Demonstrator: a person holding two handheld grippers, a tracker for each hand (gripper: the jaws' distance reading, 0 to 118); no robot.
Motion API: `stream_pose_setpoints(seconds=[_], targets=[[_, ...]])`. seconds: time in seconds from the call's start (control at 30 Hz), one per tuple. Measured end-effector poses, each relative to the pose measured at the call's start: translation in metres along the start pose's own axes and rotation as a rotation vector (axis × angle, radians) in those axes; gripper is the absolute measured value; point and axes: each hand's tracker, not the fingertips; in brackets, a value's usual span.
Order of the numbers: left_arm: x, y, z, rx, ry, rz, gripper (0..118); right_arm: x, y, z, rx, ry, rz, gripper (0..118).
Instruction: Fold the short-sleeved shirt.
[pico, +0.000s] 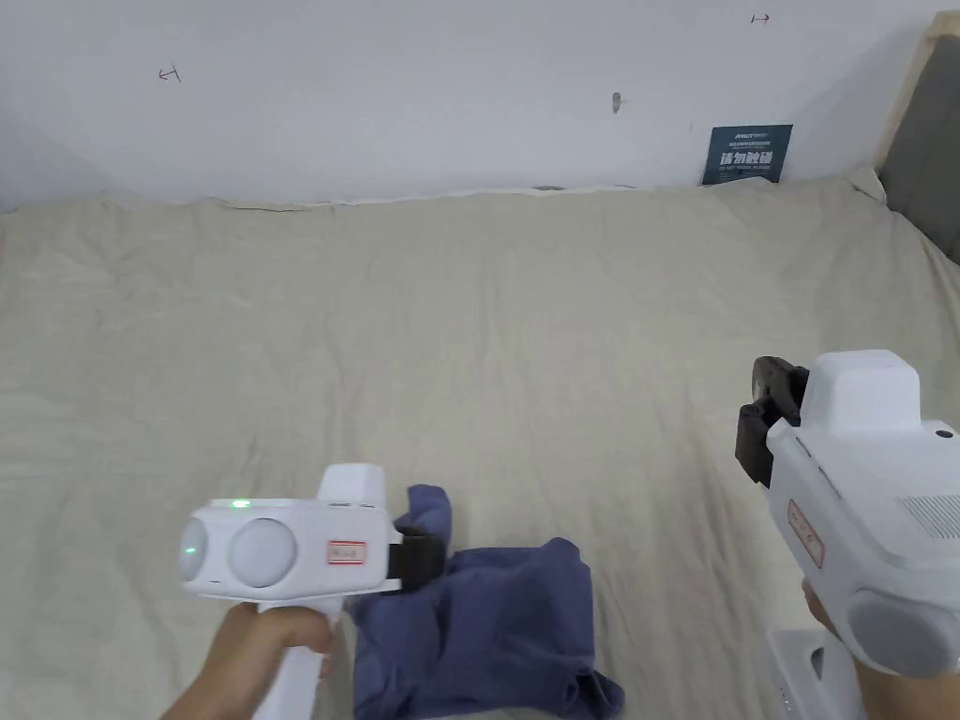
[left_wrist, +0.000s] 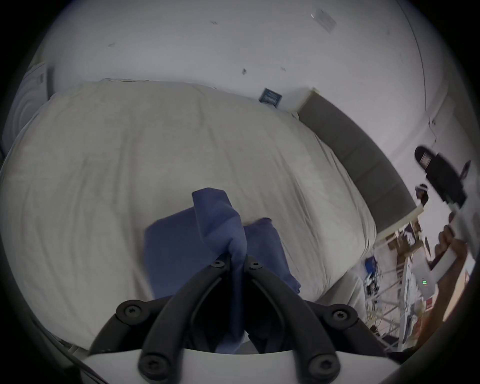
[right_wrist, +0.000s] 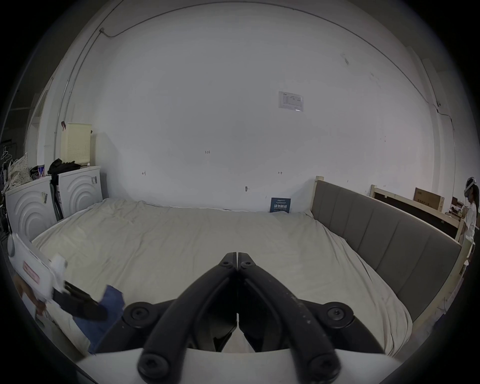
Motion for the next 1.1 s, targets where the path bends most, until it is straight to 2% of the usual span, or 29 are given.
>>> stream_pose_setpoints(seconds=[0.23,0.33,0.37,0.5,0.53,0.57,0.77,0.83,0.87,0.9,0.97,1.03,1.1], targets=[[0.064,-0.014,-0.077,-0.129,-0.007,-0.089,9,0.016,-0.004,0.004,-0.008,-0.035,-0.005,2],[0.081,-0.026,-0.105,-0.172,0.07,-0.127,12,0.023,-0.007,0.005,-0.016,-0.047,-0.012,2],[0.084,-0.029,-0.111,-0.169,0.075,-0.127,18,0.025,-0.007,0.006,-0.019,-0.051,-0.014,2],[0.089,-0.031,-0.105,-0.136,-0.023,-0.092,94,0.033,-0.009,0.008,-0.025,-0.068,-0.014,2],[0.087,-0.029,-0.105,-0.124,-0.043,-0.096,104,0.034,-0.009,0.009,-0.026,-0.071,-0.015,2],[0.088,-0.028,-0.1,-0.107,-0.046,-0.099,107,0.036,-0.009,0.009,-0.026,-0.074,-0.017,2],[0.08,-0.015,-0.042,0.124,-0.029,-0.064,106,0.037,-0.006,0.013,-0.014,-0.075,-0.028,2],[0.07,-0.014,-0.024,0.219,0.003,-0.051,99,0.036,-0.004,0.014,-0.008,-0.071,-0.024,2],[0.065,-0.014,-0.017,0.258,0.029,-0.049,89,0.035,-0.004,0.014,-0.005,-0.067,-0.022,2],[0.06,-0.015,-0.012,0.292,0.053,-0.053,67,0.034,-0.003,0.015,-0.002,-0.064,-0.023,2],[0.051,-0.019,-0.004,0.351,0.105,-0.058,17,0.032,-0.002,0.013,0.0,-0.058,-0.022,2],[0.043,-0.024,-0.006,0.372,0.176,-0.06,3,0.029,-0.002,0.012,-0.004,-0.052,-0.019,2],[0.03,-0.035,-0.015,0.376,0.184,-0.08,1,0.027,-0.002,0.011,-0.006,-0.049,-0.02,2]])
